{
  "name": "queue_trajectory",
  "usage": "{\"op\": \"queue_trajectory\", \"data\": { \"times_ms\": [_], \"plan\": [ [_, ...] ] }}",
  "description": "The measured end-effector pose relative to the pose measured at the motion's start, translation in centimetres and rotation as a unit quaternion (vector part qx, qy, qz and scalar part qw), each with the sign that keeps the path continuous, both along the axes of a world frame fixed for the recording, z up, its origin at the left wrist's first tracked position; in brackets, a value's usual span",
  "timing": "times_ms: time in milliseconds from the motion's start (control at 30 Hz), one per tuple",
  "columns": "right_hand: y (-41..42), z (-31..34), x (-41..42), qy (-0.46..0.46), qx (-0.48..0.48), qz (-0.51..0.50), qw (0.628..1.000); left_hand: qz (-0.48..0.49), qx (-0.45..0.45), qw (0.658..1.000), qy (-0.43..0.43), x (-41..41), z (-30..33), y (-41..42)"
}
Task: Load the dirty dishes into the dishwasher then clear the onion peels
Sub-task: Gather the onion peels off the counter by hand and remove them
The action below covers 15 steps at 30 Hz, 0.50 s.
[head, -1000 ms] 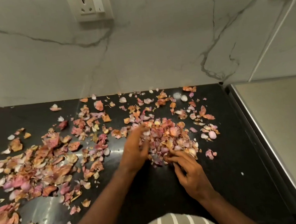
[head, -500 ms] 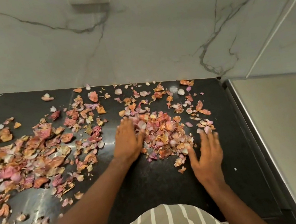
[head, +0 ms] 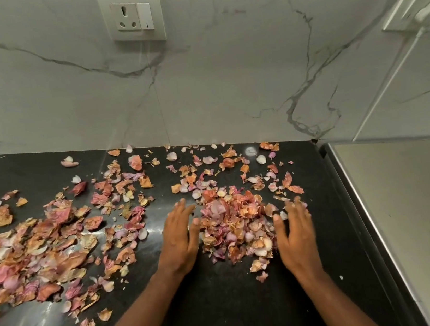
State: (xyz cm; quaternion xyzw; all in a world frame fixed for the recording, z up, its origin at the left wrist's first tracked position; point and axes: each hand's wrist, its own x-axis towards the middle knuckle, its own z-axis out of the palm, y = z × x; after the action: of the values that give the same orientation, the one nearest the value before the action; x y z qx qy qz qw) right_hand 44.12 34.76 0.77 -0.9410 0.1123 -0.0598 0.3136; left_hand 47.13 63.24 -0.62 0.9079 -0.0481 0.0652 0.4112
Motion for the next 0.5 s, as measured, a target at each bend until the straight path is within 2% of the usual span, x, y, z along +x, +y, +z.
{"op": "queue_trajectory", "data": {
  "times_ms": [67,100,200,300,400,500],
  "plan": [
    [-1.3,-0.4,1.4,0.076,-0.078,-0.034,0.993,0.019,0.031,0.999,0.027,0.1,-0.6,0.3],
    [-1.3,-0.5,1.8,0.09,-0.085,-0.026,0.992,0.009,0.051,0.998,0.027,0.2,-0.7,0.1],
    [0.9,-0.6,1.4,0.058,-0.028,0.065,0.996,-0.033,0.12,0.992,0.02,0.2,-1.0,-0.5],
    [3.7,-0.1,-0.4,0.059,0.049,0.157,0.985,-0.029,0.102,0.994,0.021,0.2,-1.0,-0.3],
    [4.3,1.0,-1.1,-0.03,0.105,0.196,0.975,-0.024,0.079,0.996,0.013,0.1,-0.9,-0.1],
    [2.6,1.3,-0.7,-0.11,0.114,0.172,0.972,-0.029,0.09,0.995,0.012,0.1,-1.0,0.0]
  ]
}}
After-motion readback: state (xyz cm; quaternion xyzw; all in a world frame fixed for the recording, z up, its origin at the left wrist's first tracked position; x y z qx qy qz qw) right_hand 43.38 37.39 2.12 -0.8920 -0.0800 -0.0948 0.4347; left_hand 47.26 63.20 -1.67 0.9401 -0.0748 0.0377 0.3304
